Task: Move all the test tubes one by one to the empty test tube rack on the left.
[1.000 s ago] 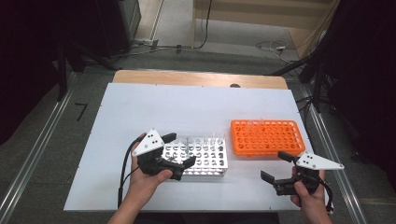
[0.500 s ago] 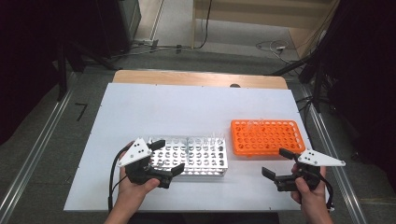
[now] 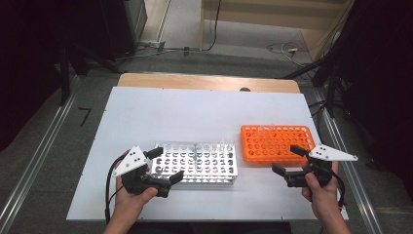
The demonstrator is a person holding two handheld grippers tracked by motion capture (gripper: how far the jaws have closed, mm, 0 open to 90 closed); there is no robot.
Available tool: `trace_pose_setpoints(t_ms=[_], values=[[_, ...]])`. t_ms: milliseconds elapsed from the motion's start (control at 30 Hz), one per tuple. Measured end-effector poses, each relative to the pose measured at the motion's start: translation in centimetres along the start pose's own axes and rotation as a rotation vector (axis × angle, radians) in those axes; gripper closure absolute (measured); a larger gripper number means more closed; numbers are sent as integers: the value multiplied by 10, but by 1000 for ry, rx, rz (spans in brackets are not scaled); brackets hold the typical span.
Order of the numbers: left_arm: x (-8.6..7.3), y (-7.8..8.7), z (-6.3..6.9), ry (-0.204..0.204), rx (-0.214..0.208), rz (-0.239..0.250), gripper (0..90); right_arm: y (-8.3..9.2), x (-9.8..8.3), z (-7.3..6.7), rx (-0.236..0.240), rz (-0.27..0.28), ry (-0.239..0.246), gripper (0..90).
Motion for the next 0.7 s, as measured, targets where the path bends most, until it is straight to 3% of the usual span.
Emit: trace_pose_setpoints(t_ms=[167,333,700], values=[[0,1,-1,4,3,3,0,-9,6,13,-26,-4,-14,0],[0,0,-2,5,8,-3,0,-20,11,27,-16,-21,-33,85],[-1,0,-4,9,12,-6,0,-51,12,54,-82,-102,-94,316]])
Point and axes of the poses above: each handheld gripper's, and its own axes: y roughly backward along the jaws, x roughly out of its top, z roughly to its right, the point moved 1 cm from there along -y, roughly forward along the jaws, and after that the axes turned 10 degrees about z, right-handed, at the moved point
